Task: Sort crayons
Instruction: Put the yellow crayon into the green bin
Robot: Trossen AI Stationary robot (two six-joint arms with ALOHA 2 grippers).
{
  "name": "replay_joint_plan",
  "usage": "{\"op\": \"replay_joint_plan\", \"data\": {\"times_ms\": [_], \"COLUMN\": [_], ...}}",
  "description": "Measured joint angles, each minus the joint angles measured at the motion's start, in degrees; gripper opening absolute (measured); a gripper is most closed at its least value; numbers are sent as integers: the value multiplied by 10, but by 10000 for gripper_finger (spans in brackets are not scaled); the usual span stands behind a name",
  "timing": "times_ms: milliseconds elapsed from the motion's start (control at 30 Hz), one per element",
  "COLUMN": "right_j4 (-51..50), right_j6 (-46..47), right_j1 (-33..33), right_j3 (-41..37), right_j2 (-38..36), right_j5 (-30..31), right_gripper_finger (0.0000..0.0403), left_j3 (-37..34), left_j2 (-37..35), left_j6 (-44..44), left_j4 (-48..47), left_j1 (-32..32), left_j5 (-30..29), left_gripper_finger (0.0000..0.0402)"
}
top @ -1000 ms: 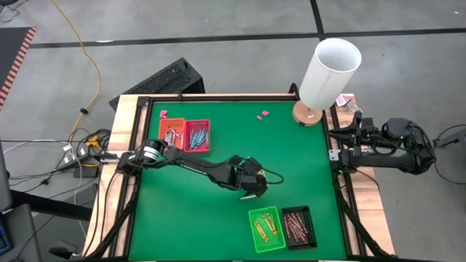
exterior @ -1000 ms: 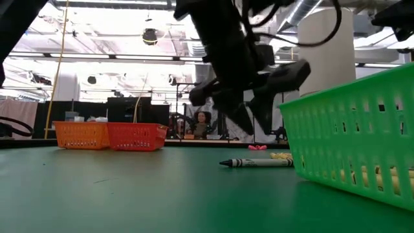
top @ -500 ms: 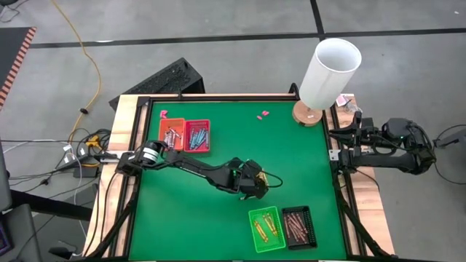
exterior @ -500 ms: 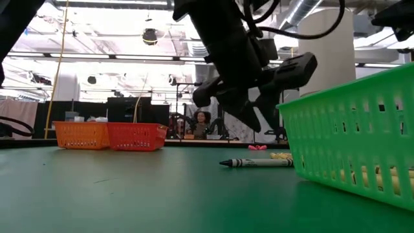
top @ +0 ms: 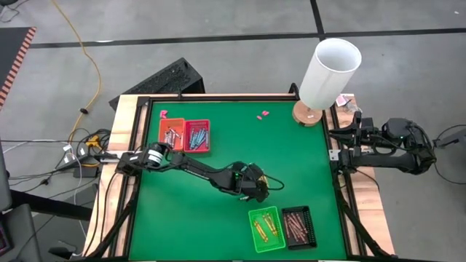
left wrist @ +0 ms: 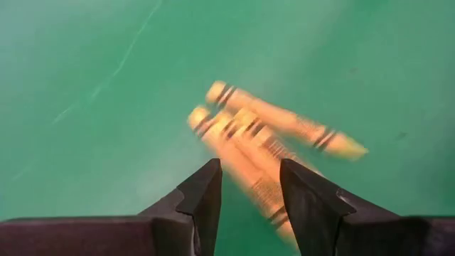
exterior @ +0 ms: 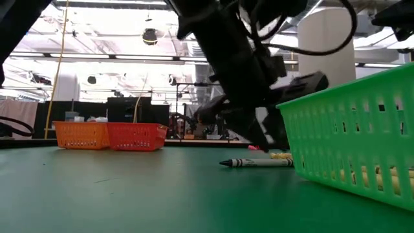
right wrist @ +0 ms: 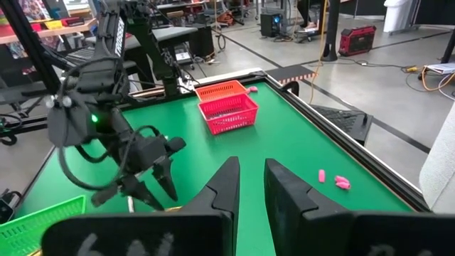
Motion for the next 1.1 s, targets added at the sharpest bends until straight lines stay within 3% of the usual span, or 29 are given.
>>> {"op": "replay_joint_plan", "data": {"times_ms": [667,867,1000,1100], "right_j4": [0,0,0,0], "right_j6": [0,0,0,0], "right_j1": [0,0,0,0], "right_j3": [0,0,0,0], "right_j2": [0,0,0,0], "right_j5": [-2,-1,-1,-1], "right_gripper_finger": [68,68,68,68], "left_j3": [0,0,0,0], "left_j2": [4,-30,-60,-64], "left_j6": [-22,-13,-26,6], "left_j4": [-90,-123,-145,-101], "left_j1": [0,-1,-3,-4], "left_j5": [-2,-3,-41,-70], "left_gripper_finger": [98,98,98,98]}}
